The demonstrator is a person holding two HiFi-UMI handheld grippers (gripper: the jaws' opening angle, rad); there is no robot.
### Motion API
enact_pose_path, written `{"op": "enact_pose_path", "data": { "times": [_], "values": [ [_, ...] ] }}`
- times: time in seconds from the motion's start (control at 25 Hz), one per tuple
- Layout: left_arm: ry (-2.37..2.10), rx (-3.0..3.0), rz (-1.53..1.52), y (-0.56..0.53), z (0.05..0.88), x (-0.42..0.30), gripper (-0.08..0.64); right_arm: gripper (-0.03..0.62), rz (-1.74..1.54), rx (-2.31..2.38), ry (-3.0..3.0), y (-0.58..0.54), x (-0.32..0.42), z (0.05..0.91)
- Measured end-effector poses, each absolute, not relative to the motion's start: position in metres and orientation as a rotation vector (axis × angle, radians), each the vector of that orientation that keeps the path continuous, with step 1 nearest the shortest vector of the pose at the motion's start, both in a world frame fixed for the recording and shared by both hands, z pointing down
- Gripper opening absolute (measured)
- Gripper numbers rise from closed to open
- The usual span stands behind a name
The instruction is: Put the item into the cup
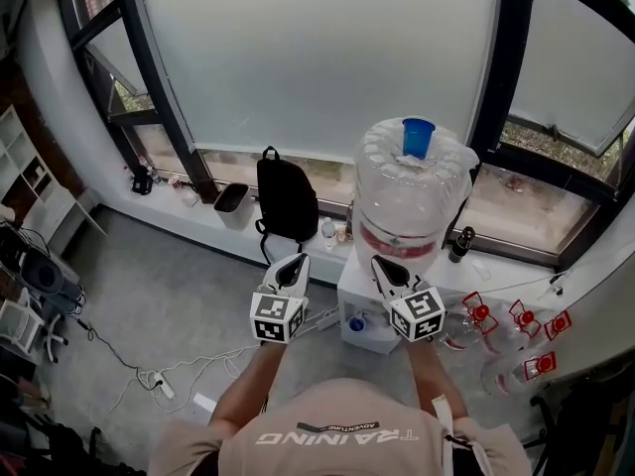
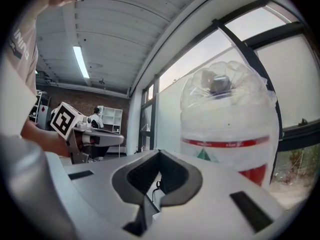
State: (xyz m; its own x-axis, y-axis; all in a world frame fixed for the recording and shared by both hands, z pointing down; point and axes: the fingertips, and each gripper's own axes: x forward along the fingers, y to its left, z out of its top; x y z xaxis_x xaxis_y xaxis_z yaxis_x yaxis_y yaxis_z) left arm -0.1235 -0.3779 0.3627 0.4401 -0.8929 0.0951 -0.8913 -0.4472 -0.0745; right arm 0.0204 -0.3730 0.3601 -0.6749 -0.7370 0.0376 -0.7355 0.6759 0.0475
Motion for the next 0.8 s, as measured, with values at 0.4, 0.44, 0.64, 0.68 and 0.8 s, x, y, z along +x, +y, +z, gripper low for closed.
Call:
{"op": "enact_pose_path", "data": {
  "times": [0.4,0.44,0.64,0.68,0.8],
  "values": [
    [1.649,-2.678,-0.175,-0.375,0.377,-0.119,0.008,0.011,-0.152,1.169,-2.774,-0.365,0.006,0.364],
    [1.644,-2.683,-0.175,-0.374,0.378,-0.118,0.008,0.011,-0.159,1.168,-2.771,-0.366,0.005,0.364],
    [1.612,-2.695,-0.208,-0.372,0.383,-0.119,0.008,0.011,-0.175,1.161,-2.770,-0.366,0.002,0.363],
    [1.613,-2.694,-0.208,-0.372,0.382,-0.120,0.008,0.011,-0.174,1.157,-2.770,-0.365,0.001,0.363],
    [1.616,-2.687,-0.188,-0.374,0.377,-0.120,0.008,0.011,-0.166,1.135,-2.770,-0.366,-0.002,0.367]
  ]
}}
